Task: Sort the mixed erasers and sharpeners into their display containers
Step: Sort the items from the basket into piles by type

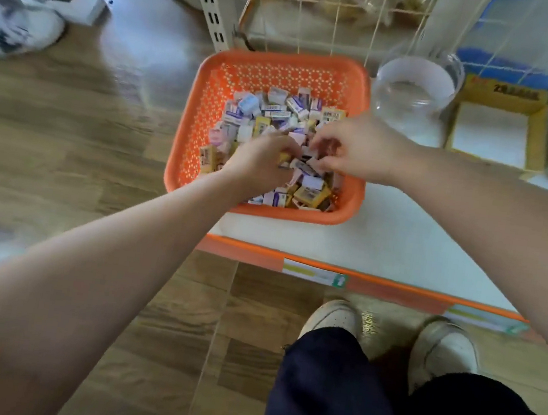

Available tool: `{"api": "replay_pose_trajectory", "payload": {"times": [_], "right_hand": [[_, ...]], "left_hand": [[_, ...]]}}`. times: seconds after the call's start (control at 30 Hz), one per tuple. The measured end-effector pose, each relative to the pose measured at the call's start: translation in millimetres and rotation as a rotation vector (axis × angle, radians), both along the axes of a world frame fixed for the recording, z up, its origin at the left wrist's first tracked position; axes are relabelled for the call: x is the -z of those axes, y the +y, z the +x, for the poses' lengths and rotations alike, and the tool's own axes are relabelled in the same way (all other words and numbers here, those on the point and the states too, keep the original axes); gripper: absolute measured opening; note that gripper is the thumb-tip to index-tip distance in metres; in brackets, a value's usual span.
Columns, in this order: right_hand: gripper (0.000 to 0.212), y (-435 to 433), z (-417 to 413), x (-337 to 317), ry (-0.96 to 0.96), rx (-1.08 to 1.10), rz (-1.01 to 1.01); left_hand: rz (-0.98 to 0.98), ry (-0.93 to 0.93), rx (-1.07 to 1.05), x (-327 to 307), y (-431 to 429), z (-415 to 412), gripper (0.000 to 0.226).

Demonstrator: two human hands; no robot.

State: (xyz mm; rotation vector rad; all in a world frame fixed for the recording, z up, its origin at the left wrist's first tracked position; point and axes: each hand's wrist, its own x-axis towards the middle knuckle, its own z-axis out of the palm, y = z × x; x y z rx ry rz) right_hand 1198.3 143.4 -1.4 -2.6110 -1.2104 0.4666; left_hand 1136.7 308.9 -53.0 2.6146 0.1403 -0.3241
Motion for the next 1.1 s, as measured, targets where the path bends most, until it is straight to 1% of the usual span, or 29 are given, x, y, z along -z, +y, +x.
{"api": "replay_pose_trajectory", "payload": {"times": [0.07, 0.17, 0.27, 0.37, 0.5, 0.57, 0.63, 0.67, 0.77, 0.83, 0.9, 0.97, 1.03, 1.1], "right_hand": [[0.025, 5.8, -6.7, 12.7, -0.072, -0.034, -0.129], [0.027, 14.7, -13.6, 26.8, -0.215, -0.092, -0.306], [0.025, 15.8, -14.0, 30.6, -0.277, -0.092, -0.337], [0.022, 12.6, -13.9, 30.9, -0.28, -0.087, -0.329], [0.021, 11.1, -15.7, 30.4, -0.258, -0.06, -0.252], [0.02, 7.5, -15.5, 25.5, -0.17, -0.018, -0.108], [0.018, -1.6, -13.6, 14.4, -0.036, 0.06, 0.089], [0.019, -8.7, -11.1, 7.5, 0.002, 0.099, 0.17], [0.033, -36.5, 0.5, -12.2, 0.008, 0.209, 0.281], [0.042, -57.3, 11.9, -20.2, -0.02, 0.311, 0.303], [0.043, -77.3, 22.6, -19.9, -0.073, 0.429, 0.307], [0.039, -93.9, 28.7, -11.9, -0.073, 0.548, 0.304], [0.035, -107.5, 30.8, 2.1, -0.033, 0.639, 0.303], [0.033, -116.7, 30.9, 18.1, 0.012, 0.717, 0.294]], "left_hand": [[0.022, 0.001, 0.055, 7.2, 3.2, -5.0, 0.034], [0.09, 0.029, 0.095, 7.3, 4.1, -5.8, 0.044], [0.124, 0.052, 0.097, 5.4, 2.6, -4.5, 0.043], [0.084, 0.057, 0.089, 3.5, 0.5, -4.5, 0.028], [0.014, 0.012, 0.043, -1.7, -3.4, -5.4, 0.019], [-0.089, -0.03, -0.067, -3.8, -4.1, -5.9, 0.017], [-0.188, -0.12, -0.19, -7.5, -5.6, -4.4, 0.017], [-0.235, -0.17, -0.235, -9.8, -7.2, -1.6, 0.017], [-0.35, -0.272, -0.265, -22.8, -21.2, 12.4, 0.015], [-0.432, -0.315, -0.233, -32.8, -35.7, 26.7, 0.015], [-0.441, -0.34, -0.163, -39.9, -52.5, 41.1, 0.016], [-0.361, -0.341, -0.042, -44.1, -68.3, 53.4, 0.019], [-0.263, -0.298, 0.11, -46.0, -81.0, 63.8, 0.024], [-0.121, -0.252, 0.231, -45.7, -89.1, 72.8, 0.027]]}}
